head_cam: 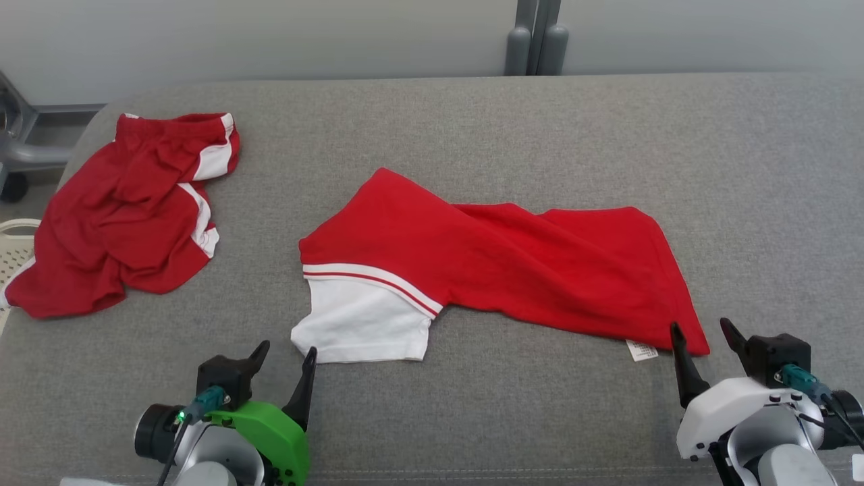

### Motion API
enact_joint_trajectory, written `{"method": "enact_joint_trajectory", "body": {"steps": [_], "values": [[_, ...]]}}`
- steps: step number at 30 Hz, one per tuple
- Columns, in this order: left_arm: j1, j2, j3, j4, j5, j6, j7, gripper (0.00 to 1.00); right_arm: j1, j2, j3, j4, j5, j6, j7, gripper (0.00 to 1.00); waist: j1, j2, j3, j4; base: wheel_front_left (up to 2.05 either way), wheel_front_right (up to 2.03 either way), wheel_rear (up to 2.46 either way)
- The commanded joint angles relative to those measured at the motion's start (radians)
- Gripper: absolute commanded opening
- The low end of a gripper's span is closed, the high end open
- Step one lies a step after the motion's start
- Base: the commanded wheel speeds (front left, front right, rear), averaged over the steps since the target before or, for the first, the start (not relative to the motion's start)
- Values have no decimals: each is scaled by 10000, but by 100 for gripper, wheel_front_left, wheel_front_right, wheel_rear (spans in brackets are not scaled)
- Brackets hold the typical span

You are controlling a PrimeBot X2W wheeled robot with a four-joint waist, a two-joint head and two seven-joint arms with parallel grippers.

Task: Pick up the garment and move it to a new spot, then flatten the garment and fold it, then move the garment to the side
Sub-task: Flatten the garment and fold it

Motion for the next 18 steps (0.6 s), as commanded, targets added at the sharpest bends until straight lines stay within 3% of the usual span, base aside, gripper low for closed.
{"method": "enact_joint_trajectory", "body": {"steps": [1, 5, 13, 18], "values": [[-593, 116, -187, 491, 63, -104, 217, 100, -328, -31, -61, -107, -214, -3, 247, 100, 0, 0, 568, -186, 0, 0, 0], [-1149, 142, -315, 1257, 78, -118, 359, 100, -670, -30, -20, -87, -362, -3, 400, 100, 0, 0, 877, -325, 0, 0, 0], [-1800, -7, -269, 2465, 89, 262, 369, 100, -974, -31, 169, 253, -459, -3, 478, 100, 0, 0, 1143, -403, 0, 0, 0], [-2070, -88, -338, 2906, 21, 221, 134, 97, -993, -33, 130, 460, -569, -3, 583, 100, 0, 0, 1208, -392, 0, 0, 0]]}}
